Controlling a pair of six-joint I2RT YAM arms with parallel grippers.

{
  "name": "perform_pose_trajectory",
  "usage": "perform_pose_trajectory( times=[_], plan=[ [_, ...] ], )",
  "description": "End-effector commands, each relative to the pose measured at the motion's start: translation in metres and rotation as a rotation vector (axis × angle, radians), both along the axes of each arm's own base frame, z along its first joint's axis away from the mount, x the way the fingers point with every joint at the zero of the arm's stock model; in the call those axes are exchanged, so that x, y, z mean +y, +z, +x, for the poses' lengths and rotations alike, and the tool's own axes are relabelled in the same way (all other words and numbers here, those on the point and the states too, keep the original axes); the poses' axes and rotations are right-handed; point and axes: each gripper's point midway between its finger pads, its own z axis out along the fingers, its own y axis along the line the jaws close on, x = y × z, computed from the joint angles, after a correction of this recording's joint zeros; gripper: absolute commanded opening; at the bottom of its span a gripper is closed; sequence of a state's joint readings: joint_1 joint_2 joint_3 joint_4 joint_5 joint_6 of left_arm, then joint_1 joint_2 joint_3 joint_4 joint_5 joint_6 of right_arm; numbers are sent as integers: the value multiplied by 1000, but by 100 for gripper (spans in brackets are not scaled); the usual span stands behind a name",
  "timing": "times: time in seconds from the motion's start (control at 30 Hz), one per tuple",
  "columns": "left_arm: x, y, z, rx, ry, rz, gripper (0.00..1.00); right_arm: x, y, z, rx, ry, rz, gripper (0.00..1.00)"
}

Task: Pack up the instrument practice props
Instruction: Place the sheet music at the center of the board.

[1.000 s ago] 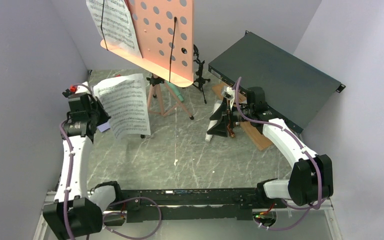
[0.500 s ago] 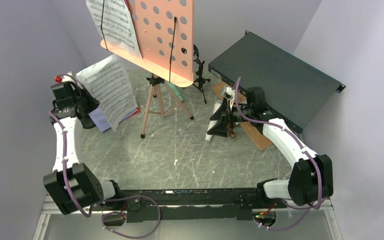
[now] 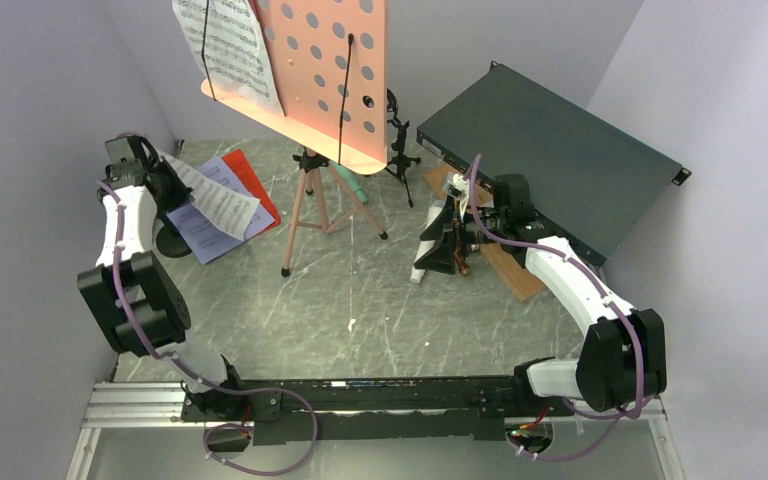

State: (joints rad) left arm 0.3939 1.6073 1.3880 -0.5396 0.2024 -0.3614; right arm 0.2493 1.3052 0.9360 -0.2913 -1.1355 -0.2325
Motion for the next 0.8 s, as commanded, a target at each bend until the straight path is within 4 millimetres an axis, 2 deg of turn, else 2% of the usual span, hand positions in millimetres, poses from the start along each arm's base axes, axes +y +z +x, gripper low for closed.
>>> perform_pose_trajectory(
  times=[0.0,0.33,0.53,0.63,0.77],
  plan=[
    [-1,-26,-9,145,4,-49,0,0,19,4,-73,11,23,97],
    [2,-47,-10,230,4,-46,0,0,19,3,-74,15,25,97],
    [-22,-53,-5,266,-148,-39,0,0,19,3,-75,15,24,97],
    [-28,-62,-8,296,-187,-54,1,0,19,3,-74,16,25,97],
    [-27,-63,-12,313,-195,-20,2,0,18,3,-74,17,24,97]
  ],
)
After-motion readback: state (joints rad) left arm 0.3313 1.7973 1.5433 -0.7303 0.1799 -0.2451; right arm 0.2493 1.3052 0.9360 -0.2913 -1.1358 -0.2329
